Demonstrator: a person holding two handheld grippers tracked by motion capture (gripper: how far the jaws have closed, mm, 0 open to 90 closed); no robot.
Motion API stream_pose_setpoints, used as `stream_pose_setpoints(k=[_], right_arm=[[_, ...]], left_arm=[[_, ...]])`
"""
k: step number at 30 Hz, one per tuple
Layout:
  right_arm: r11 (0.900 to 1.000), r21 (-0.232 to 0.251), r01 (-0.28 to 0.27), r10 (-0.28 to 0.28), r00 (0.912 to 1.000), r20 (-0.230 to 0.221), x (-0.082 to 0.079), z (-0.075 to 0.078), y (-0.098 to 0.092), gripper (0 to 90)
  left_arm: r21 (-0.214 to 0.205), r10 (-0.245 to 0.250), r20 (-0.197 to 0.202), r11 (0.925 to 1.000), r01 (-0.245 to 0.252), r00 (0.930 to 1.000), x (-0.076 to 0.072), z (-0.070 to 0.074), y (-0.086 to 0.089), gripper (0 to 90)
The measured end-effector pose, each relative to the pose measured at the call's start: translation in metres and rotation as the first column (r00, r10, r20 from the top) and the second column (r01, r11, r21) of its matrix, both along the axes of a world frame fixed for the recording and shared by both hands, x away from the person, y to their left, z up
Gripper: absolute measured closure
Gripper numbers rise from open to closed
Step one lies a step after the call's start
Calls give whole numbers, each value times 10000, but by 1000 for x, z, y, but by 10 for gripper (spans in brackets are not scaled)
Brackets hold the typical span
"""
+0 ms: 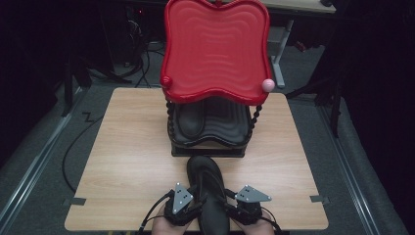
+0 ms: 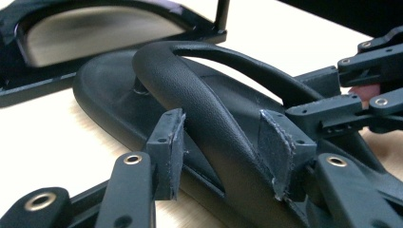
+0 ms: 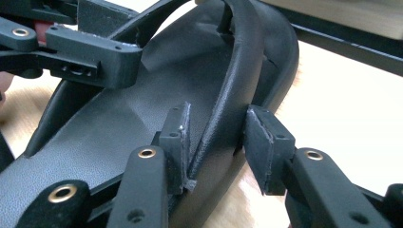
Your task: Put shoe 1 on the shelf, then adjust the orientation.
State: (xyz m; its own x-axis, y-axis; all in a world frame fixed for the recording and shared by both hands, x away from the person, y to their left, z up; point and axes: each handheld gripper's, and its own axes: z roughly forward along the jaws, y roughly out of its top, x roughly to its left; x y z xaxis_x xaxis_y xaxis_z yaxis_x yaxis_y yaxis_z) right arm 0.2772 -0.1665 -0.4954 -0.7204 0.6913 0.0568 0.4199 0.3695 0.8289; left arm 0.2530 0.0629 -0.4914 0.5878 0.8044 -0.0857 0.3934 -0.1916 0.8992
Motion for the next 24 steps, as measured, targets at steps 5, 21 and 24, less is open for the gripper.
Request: stream_pose_setpoints(k=[5,21,24], right_arm=[[9994,237,253,-263,9987,432,-10,9,-9,619],[9965,569,612,-703,9820,1752,-30,35,-19,617],[9960,620,647,-752,9798,1855,-31,37,-20,617]], left_arm=[[-96,-277,677,9995,284,9973,-6,9,-7,523],[-470,-522,2133,9969,636,9756,-15,36,-14,527],[-434,-572,2338,9967,692,9706,-16,40,-14,528]])
